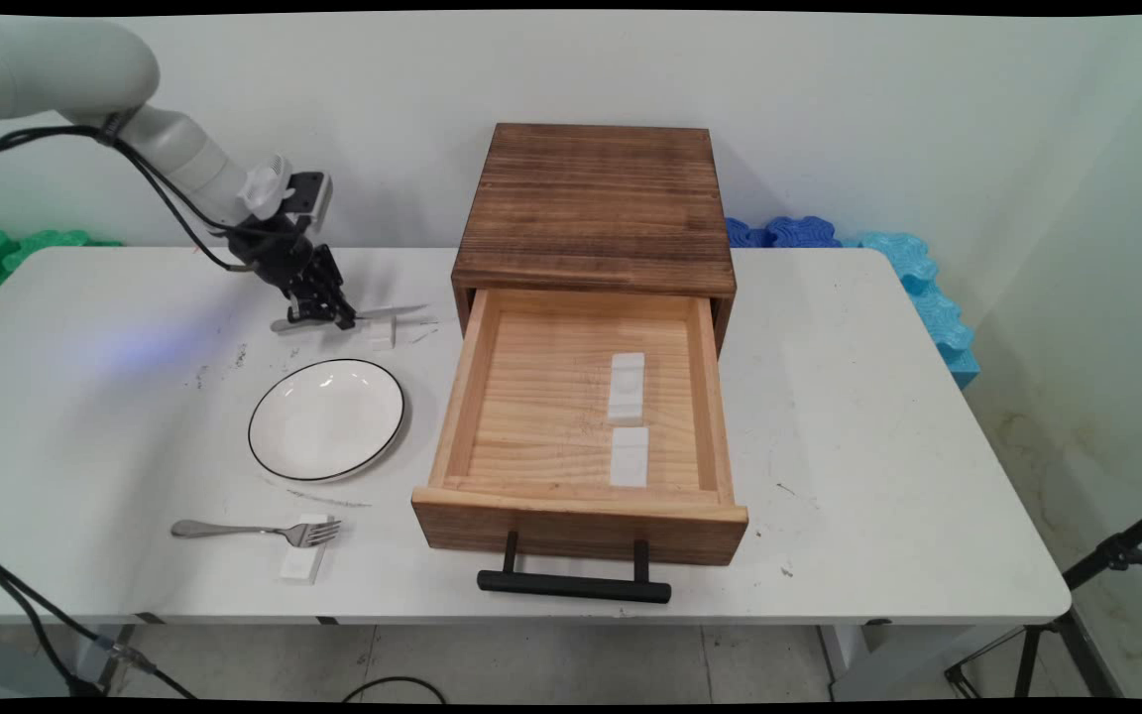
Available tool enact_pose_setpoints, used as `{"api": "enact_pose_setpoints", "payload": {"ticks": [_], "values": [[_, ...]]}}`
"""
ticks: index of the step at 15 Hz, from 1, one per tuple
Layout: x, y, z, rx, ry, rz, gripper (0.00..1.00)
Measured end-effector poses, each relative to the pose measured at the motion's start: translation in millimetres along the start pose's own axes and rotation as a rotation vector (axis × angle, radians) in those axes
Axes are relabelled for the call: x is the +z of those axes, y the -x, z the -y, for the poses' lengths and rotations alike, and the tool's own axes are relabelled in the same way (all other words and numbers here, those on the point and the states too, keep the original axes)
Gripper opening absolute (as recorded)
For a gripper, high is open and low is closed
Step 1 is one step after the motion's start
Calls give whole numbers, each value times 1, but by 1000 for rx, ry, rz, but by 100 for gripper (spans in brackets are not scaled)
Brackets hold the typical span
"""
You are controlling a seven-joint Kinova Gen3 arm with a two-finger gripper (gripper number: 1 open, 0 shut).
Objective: Place the picked object into the drawer
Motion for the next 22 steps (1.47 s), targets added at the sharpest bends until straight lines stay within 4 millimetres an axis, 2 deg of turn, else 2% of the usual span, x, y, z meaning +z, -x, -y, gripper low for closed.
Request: {"api": "enact_pose_setpoints", "payload": {"ticks": [9,14,22], "values": [[-56,-14,-25,-4,-57,-29,0],[-86,-34,-45,17,-73,-53,0],[-117,-69,-75,66,-83,-89,0]]}}
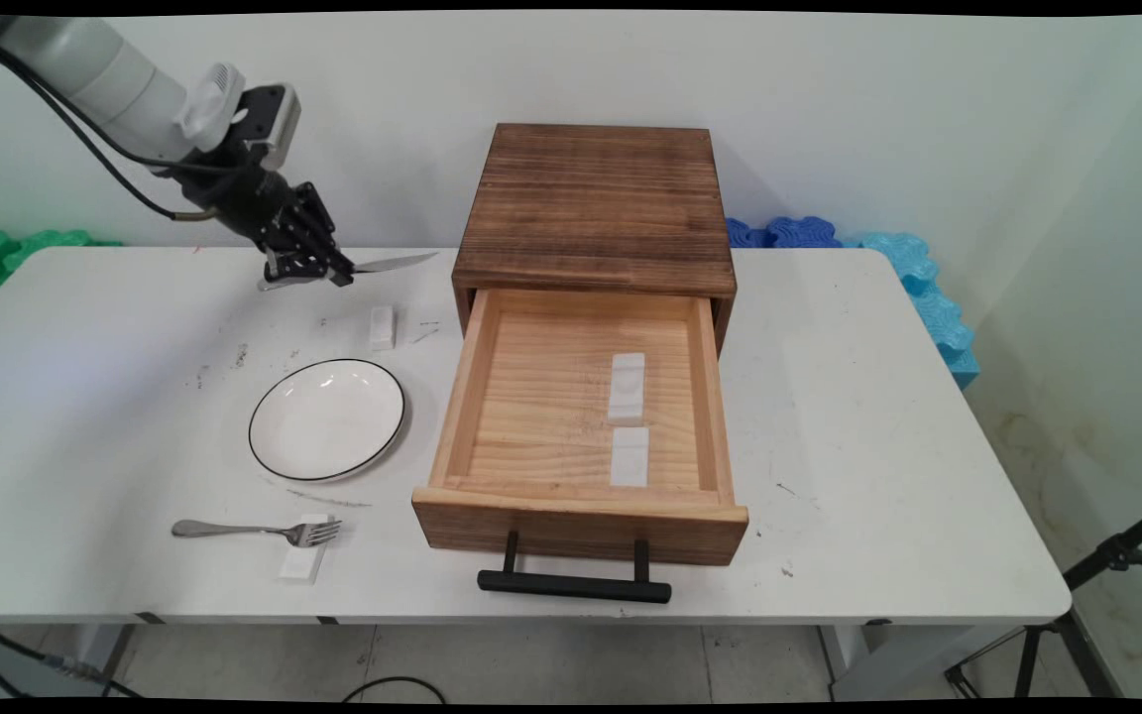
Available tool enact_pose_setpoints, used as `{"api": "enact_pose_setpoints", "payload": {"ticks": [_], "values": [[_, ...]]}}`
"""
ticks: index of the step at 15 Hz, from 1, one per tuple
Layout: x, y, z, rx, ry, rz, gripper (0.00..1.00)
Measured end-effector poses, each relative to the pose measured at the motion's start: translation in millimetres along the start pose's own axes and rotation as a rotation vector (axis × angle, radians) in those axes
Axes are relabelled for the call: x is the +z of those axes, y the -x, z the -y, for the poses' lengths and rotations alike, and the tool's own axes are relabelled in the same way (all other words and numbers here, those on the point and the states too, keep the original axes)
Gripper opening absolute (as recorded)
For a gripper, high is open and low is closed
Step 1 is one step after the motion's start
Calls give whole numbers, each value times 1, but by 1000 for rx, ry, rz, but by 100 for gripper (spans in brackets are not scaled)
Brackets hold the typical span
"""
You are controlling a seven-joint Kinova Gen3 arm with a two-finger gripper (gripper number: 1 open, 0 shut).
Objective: Place the picked object into the drawer
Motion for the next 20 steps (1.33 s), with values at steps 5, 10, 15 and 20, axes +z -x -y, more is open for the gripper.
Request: {"api": "enact_pose_setpoints", "payload": {"ticks": [5,10,15,20], "values": [[-10,-33,-16,35,0,-29,0],[-10,-66,-28,71,3,-54,0],[0,-96,-36,101,5,-70,0],[17,-126,-44,128,8,-79,0]]}}
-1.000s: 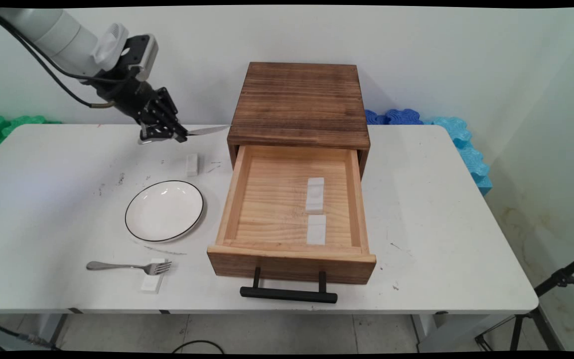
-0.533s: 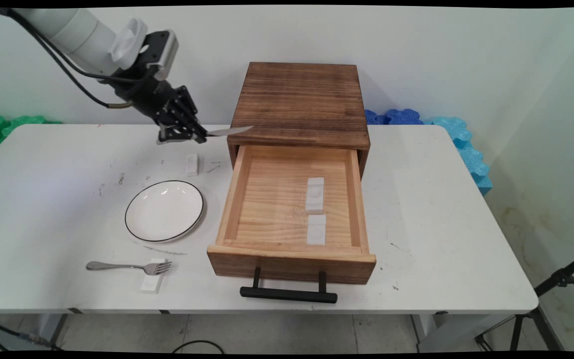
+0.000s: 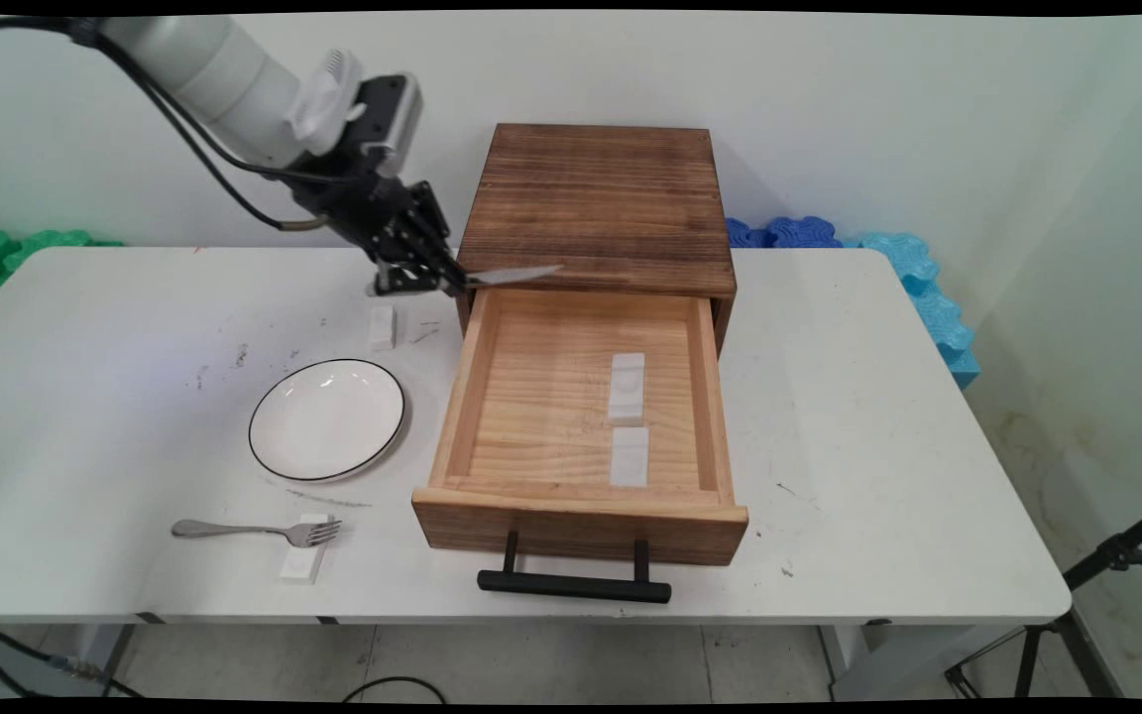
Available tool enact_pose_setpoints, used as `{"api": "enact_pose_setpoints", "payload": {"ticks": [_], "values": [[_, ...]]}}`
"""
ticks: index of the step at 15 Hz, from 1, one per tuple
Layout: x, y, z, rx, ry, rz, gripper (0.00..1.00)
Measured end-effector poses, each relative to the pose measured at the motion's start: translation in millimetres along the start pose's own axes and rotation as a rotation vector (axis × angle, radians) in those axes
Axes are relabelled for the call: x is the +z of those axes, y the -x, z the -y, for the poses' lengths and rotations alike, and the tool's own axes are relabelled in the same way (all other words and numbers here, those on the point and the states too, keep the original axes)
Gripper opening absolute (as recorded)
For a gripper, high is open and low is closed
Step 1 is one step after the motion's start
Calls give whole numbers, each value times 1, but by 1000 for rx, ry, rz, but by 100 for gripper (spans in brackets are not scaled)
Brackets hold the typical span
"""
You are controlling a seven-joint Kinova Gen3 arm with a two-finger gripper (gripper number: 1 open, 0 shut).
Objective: Place the picked object into the drawer
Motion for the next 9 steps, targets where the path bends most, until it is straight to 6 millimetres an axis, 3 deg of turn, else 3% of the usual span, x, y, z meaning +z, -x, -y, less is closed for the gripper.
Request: {"api": "enact_pose_setpoints", "payload": {"ticks": [9], "values": [[41,-45,-3,27,2,-1,0]]}}
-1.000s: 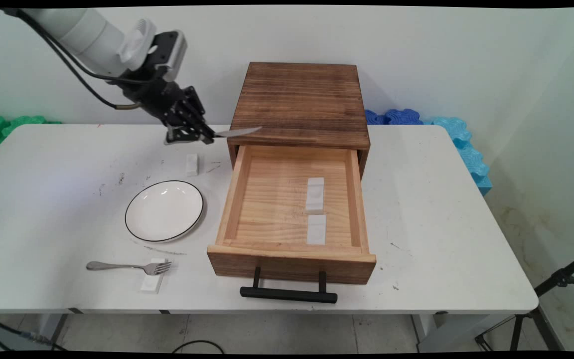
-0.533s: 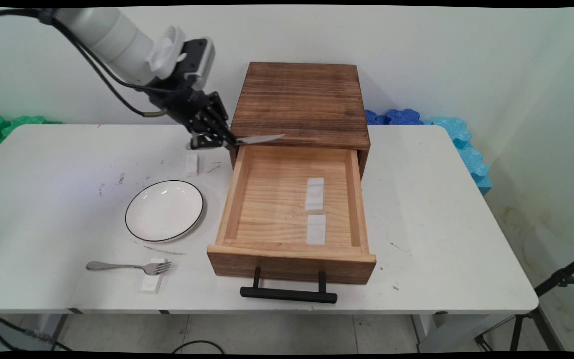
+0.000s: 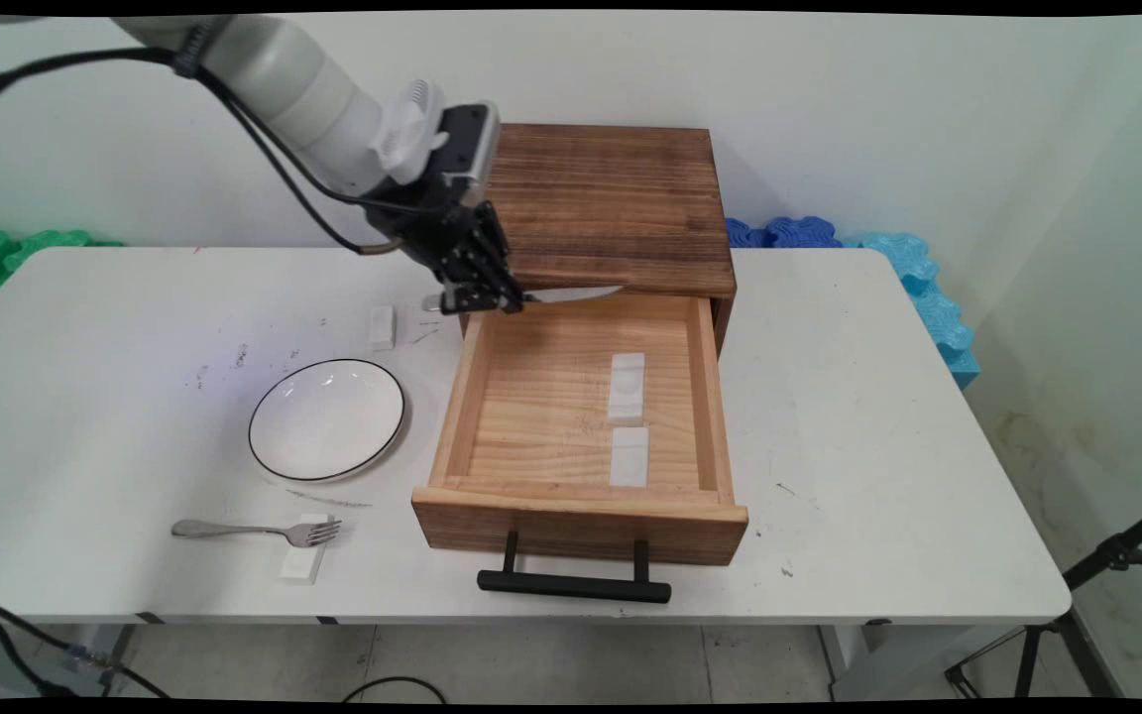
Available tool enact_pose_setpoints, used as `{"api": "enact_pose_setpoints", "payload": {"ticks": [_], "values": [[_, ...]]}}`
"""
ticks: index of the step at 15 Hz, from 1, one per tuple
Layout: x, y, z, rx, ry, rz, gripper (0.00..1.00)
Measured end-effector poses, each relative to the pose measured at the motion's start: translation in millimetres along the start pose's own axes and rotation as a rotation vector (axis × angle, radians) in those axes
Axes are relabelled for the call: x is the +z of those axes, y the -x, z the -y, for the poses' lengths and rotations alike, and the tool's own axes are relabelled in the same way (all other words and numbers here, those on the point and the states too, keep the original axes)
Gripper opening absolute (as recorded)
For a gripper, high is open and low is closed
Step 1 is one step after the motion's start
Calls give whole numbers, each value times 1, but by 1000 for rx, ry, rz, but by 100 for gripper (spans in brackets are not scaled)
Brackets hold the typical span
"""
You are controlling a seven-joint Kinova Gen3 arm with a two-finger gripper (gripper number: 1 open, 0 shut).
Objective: Place the picked object into the drawer
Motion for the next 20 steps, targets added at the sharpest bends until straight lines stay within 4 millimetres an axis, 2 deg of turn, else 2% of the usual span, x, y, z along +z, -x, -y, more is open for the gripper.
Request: {"api": "enact_pose_setpoints", "payload": {"ticks": [6,10,20], "values": [[33,-28,3,12,-4,7,0],[51,-39,5,8,-5,12,0],[92,-48,4,-19,4,27,0]]}}
